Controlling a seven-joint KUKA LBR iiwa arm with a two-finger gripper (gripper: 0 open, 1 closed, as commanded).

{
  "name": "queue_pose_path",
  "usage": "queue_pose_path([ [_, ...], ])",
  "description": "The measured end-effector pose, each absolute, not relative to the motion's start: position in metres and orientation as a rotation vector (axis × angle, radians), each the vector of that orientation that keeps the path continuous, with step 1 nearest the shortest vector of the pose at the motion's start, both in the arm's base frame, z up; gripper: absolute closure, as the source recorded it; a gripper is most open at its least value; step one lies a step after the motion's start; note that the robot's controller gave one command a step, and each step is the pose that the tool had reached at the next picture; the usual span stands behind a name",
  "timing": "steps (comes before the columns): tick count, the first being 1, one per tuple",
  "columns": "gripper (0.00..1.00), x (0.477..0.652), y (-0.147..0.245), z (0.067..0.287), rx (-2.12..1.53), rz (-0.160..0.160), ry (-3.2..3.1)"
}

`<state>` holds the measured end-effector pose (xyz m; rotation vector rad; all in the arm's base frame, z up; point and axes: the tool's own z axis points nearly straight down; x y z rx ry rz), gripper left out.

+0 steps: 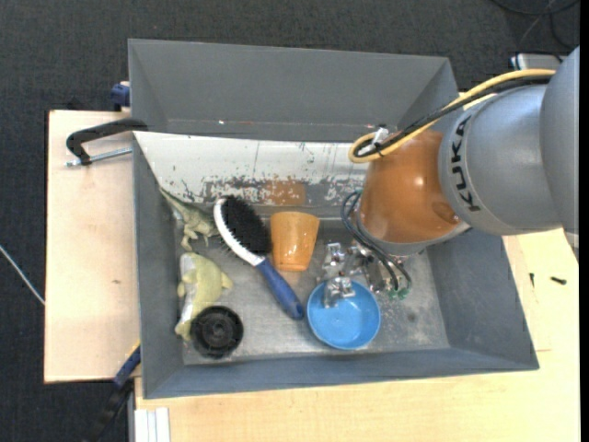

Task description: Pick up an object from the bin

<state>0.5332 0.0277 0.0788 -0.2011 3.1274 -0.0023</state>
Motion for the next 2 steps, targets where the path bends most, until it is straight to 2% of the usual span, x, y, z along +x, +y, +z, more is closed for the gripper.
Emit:
queue_pose_path([
  [1, 1.00, 0.535, 0.028, 0.088, -0.200, 0.001, 3.129],
  [2, 1.00, 0.537, 0.029, 0.168, -0.199, 0.001, 3.121],
])
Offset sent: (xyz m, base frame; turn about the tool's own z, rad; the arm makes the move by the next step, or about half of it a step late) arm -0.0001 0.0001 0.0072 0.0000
